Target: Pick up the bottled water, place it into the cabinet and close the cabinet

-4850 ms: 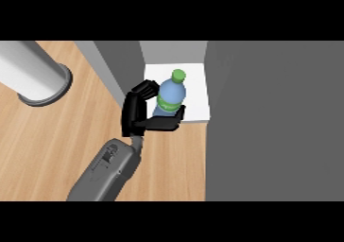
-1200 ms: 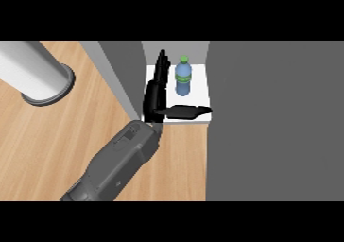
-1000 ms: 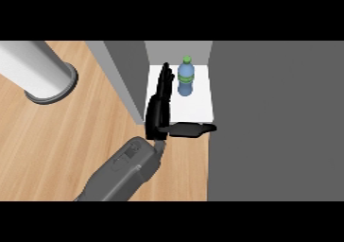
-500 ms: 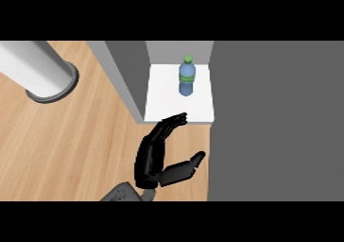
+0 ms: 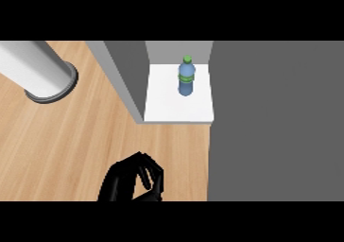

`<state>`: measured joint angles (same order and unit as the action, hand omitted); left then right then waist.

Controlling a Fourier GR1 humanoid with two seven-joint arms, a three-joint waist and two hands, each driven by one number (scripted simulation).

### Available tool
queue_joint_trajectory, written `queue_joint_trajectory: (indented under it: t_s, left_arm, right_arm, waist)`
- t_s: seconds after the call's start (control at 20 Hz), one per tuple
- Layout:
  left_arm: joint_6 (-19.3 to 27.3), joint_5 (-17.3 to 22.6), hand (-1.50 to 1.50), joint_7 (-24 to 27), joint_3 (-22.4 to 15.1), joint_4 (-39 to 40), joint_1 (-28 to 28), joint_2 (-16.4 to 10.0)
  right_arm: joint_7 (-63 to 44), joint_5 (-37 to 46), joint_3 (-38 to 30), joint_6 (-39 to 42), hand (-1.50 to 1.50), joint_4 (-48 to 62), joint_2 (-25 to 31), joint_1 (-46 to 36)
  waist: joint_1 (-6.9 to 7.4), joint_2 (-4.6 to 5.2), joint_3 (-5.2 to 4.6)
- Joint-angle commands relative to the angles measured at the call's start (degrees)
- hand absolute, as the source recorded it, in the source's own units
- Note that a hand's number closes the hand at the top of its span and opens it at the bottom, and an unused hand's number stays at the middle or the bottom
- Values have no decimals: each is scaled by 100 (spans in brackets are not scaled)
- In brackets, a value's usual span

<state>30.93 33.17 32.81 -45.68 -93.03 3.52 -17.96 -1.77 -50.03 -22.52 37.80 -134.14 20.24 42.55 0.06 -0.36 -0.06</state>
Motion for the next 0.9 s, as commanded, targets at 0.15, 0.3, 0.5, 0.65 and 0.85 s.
queue_joint_trajectory:
  t_s: [0.15,0.3,0.5,0.65,0.85]
  left_arm:
    - [-314,213,150,-104,361,-1029,-771,-1145]
    - [-671,357,150,283,785,-900,-1003,-1451]
    - [-966,603,-150,303,1073,-1496,-1318,-1894]
    - [-1094,912,-150,184,1253,-1704,-1540,-2043]
    - [-1343,1065,-150,459,1772,-1825,-1989,-2533]
  right_arm:
    - [-399,557,385,728,150,-1238,137,498]
    - [-344,653,508,829,150,-1311,54,305]
    - [-319,548,586,769,150,-1683,28,350]
    - [-276,762,650,933,150,-1841,-35,246]
    - [-438,748,1008,1037,150,-1847,39,303]
  waist:
    - [0,-43,-5]
    - [-13,-15,-12]
    - [-11,-35,-24]
    - [-51,-71,-37]
    - [56,-73,-47]
